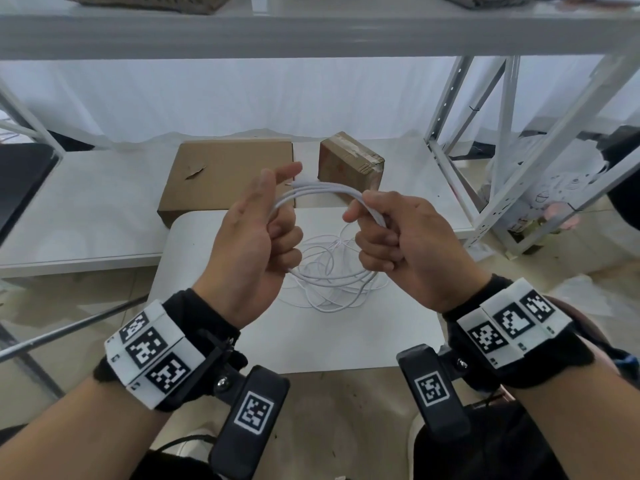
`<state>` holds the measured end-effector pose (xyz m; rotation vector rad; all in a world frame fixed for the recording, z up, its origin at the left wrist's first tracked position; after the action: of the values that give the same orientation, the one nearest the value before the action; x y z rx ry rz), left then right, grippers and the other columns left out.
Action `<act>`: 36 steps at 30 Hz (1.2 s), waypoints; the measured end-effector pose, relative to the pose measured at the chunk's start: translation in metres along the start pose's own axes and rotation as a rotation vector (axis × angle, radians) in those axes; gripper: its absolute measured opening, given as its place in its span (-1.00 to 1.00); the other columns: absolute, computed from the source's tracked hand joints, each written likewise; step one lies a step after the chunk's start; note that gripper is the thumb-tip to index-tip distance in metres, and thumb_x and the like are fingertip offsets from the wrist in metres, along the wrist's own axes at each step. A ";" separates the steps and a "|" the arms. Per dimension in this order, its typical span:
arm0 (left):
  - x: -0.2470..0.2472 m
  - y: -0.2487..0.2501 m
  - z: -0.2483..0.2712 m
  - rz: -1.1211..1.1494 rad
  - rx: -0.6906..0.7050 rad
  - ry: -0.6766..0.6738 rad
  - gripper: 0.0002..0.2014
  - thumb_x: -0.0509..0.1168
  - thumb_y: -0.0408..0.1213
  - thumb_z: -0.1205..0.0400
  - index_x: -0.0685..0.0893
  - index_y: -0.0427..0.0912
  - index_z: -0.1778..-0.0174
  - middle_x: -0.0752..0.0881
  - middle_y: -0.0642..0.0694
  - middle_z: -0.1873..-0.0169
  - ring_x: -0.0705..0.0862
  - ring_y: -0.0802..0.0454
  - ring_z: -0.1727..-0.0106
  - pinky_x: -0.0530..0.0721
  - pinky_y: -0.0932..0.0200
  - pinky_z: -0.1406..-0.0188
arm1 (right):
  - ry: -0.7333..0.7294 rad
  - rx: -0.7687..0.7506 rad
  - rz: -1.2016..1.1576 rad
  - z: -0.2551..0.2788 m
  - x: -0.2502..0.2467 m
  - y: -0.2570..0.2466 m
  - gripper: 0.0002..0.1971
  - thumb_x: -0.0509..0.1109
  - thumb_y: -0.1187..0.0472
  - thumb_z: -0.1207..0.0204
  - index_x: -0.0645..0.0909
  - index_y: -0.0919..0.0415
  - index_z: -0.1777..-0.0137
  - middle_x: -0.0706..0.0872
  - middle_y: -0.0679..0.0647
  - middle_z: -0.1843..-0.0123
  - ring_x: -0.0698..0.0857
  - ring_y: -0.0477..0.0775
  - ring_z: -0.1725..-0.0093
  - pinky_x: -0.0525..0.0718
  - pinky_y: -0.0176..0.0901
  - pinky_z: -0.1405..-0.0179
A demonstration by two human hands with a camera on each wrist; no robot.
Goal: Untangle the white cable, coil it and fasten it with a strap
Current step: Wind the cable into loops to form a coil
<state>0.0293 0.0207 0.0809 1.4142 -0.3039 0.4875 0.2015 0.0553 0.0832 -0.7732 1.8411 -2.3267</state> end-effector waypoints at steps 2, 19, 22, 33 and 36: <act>0.000 0.000 0.001 0.017 -0.002 -0.013 -0.66 0.13 0.01 -0.80 0.77 -0.04 -0.03 0.17 0.03 0.47 0.09 0.17 0.54 0.11 0.32 0.65 | 0.018 0.009 -0.006 -0.001 -0.002 0.001 -0.67 0.17 0.20 -0.75 0.64 0.35 0.16 0.15 0.01 0.50 0.12 -0.09 0.58 0.12 -0.22 0.59; -0.003 -0.003 0.000 -0.158 0.063 0.041 -0.71 0.16 -0.02 -0.78 0.66 -0.12 -0.21 0.27 0.03 0.49 0.17 0.13 0.47 0.14 0.29 0.58 | 0.037 -0.038 0.075 -0.003 -0.001 0.004 -0.71 0.25 0.20 -0.74 0.77 0.32 0.03 0.07 0.07 0.41 0.04 -0.01 0.50 0.06 -0.20 0.56; -0.002 -0.004 -0.001 -0.163 0.012 0.012 -0.51 0.16 0.02 -0.77 0.61 -0.41 -0.24 0.20 0.00 0.46 0.12 0.10 0.47 0.17 0.32 0.62 | 0.024 -0.053 0.063 -0.002 0.000 0.003 -0.72 0.27 0.17 -0.74 0.77 0.30 0.00 0.06 0.06 0.41 0.04 -0.03 0.51 0.10 -0.26 0.59; 0.006 -0.020 0.009 0.198 -0.140 -0.035 -0.58 0.06 0.01 -0.82 0.63 -0.23 0.08 0.39 -0.05 0.43 0.46 0.04 0.39 0.68 0.09 0.12 | 0.194 -0.068 -0.218 -0.005 -0.003 0.007 -0.70 0.23 0.08 -0.76 0.70 0.26 0.00 0.10 -0.02 0.45 0.04 -0.08 0.49 0.15 -0.31 0.65; 0.012 -0.019 0.009 0.137 -0.102 0.027 -0.57 0.02 0.01 -0.83 0.51 -0.17 0.24 0.18 -0.01 0.48 0.18 0.09 0.50 0.32 0.24 0.51 | 0.164 -0.045 -0.188 -0.004 0.000 0.009 -0.71 0.22 0.14 -0.77 0.67 0.32 0.00 0.16 -0.01 0.46 0.12 -0.09 0.53 0.20 -0.29 0.61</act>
<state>0.0498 0.0116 0.0716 1.2921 -0.4003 0.5945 0.1980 0.0563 0.0739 -0.8165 1.9716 -2.5416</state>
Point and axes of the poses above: each hand's wrist, its own z-axis away from the middle knuckle, its own x-axis out of the palm, y = z × x, the point moved 2 cm from there along -z, towards the middle knuckle
